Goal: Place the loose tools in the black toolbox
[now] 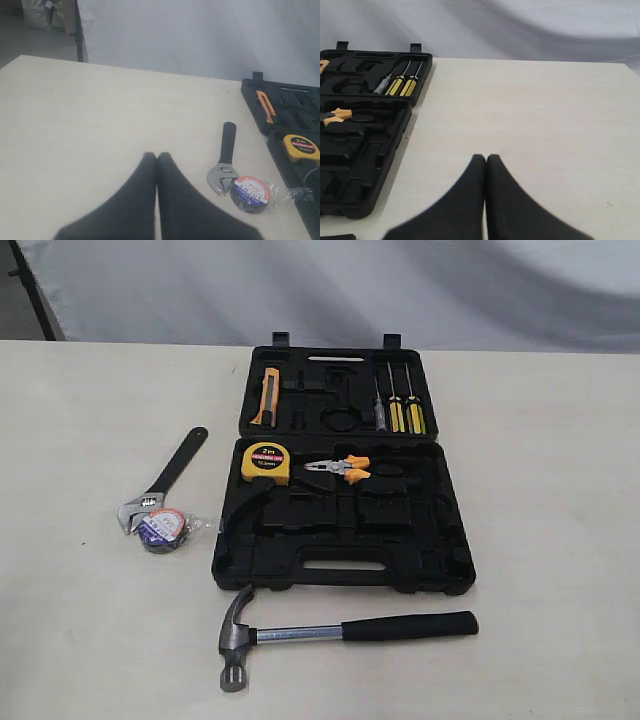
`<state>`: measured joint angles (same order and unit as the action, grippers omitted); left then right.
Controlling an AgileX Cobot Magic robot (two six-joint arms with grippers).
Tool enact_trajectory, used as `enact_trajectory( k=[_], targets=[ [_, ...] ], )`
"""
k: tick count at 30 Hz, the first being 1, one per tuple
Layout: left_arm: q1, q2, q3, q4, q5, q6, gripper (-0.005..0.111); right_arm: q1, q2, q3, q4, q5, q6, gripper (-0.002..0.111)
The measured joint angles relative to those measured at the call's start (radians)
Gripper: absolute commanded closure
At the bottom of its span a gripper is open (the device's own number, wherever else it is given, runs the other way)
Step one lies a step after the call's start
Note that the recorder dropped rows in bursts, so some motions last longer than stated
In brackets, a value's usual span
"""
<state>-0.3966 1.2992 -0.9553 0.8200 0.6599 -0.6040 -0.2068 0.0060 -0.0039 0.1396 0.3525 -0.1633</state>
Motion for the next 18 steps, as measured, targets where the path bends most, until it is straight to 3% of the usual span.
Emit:
enact_trajectory(
  k=[13, 18],
  targets=[
    [0.0, 0.0, 0.0, 0.0, 0.0, 0.0, 0.105, 0.0, 0.0, 0.0, 0.0, -0.012, 0.0, 0.108],
    [0.0, 0.0, 0.0, 0.0, 0.0, 0.0, 0.105, 0.0, 0.0, 0.002, 0.0, -0.198, 0.0, 0.108]
  ],
)
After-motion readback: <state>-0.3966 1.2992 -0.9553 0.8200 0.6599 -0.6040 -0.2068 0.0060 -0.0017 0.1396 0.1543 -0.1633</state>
